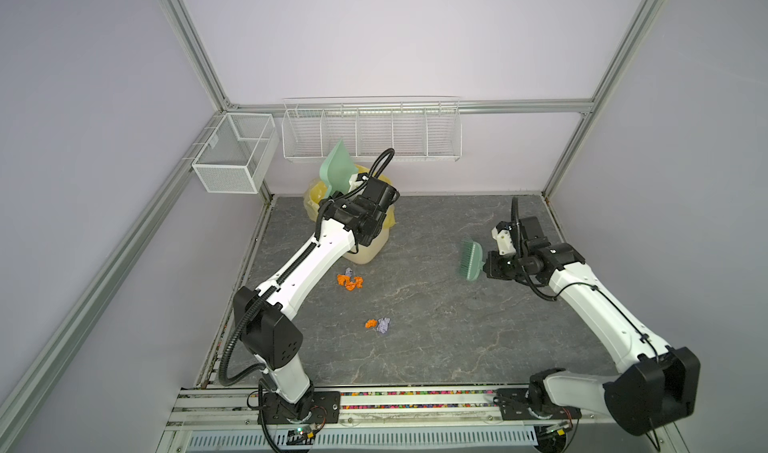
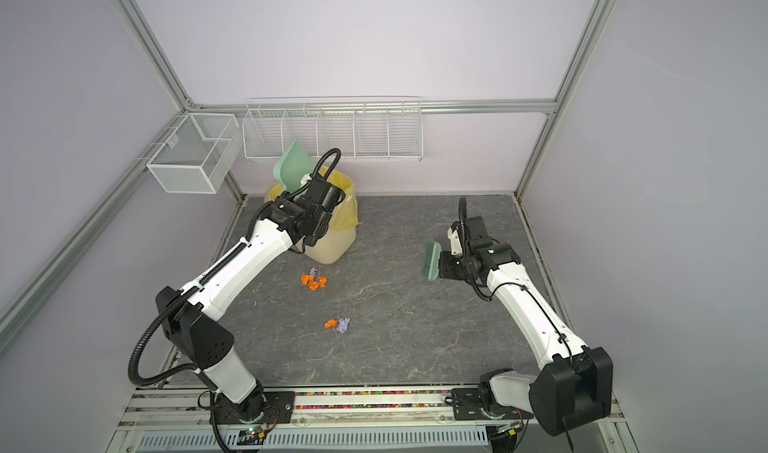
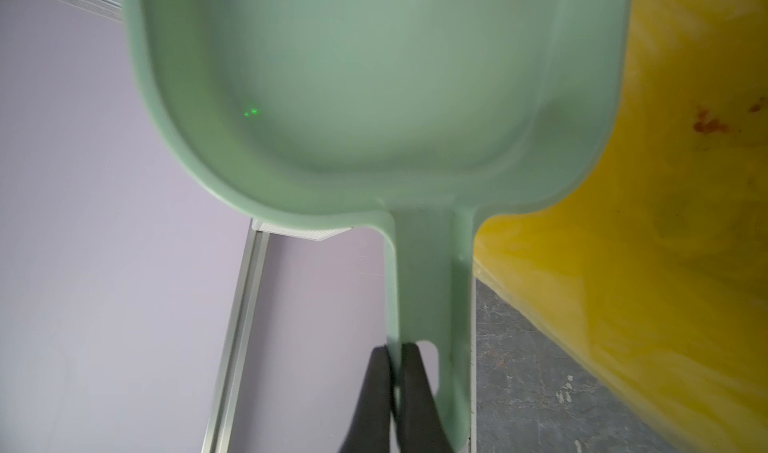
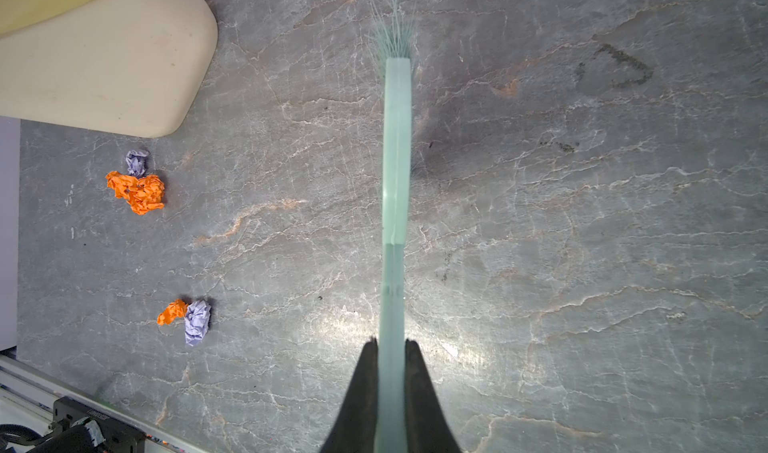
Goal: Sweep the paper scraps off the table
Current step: 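Tip the dustpan over the yellow bin with the left gripper to empty it, then lower the empty dustpan with the left gripper while the right brings the brush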
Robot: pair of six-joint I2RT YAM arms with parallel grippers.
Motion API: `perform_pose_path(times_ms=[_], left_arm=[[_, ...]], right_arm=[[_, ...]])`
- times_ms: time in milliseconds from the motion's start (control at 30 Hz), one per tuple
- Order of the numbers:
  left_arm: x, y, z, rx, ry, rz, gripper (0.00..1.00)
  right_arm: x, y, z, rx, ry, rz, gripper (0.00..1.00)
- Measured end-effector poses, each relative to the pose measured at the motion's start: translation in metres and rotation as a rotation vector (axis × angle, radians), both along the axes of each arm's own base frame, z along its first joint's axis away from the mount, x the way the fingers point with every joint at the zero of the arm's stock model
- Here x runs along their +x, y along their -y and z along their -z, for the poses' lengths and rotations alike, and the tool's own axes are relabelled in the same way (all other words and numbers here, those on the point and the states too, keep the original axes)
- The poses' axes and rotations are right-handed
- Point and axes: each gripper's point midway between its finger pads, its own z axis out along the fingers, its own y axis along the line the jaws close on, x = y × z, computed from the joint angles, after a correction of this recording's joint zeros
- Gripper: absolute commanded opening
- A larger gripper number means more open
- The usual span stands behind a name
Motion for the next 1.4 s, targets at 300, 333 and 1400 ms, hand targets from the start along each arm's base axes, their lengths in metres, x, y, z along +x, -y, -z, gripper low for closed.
perform_pose_path(times_ms=[300,333,1400], left_arm=[[-0.004,0.01,0.005,-0.167,-0.021,0.034,0.0],[-0.005,0.011,0.007,-0.18,-0.031,0.038,0.0],[-0.055,0.082,0.002,-0.881,-0.172,0.299,0.0]], right_arm=[[0.0,0.0,0.0,0.006,-0.003,0.005,0.07],[0.0,-0.001,0.0,0.008,-0.004,0.005,0.07],[0.004,-0.037,-0.005,0.149,-0.025,-0.04,0.07]])
